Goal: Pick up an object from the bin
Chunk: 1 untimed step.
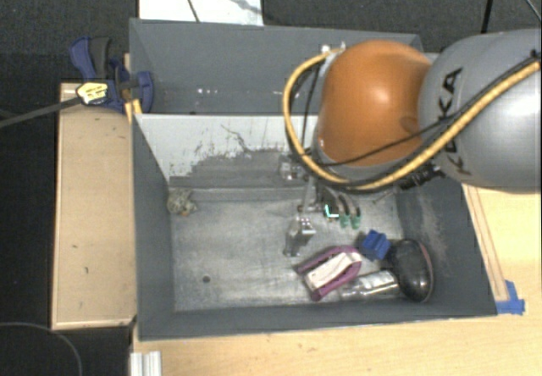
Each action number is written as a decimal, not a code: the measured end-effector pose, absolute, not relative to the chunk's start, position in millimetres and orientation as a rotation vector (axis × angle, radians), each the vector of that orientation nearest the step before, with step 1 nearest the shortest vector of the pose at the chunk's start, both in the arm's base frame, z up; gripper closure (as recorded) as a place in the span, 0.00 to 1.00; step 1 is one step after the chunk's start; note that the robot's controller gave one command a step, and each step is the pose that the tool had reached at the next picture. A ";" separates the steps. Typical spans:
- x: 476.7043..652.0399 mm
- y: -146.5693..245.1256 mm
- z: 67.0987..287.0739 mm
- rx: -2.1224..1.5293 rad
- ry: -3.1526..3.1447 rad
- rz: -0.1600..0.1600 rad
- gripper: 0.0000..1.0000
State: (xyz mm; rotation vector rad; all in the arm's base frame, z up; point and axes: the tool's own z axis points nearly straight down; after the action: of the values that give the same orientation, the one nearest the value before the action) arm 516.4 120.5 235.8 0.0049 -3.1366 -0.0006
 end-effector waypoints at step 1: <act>483.5 35.1 74.1 0.120 -3.140 -0.001 0.00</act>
Offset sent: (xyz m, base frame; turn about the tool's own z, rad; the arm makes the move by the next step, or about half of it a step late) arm -0.0325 -0.0837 -0.1589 -0.0778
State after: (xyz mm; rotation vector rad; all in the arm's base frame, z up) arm 483.5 35.1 74.1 0.1199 -3.1397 -0.0010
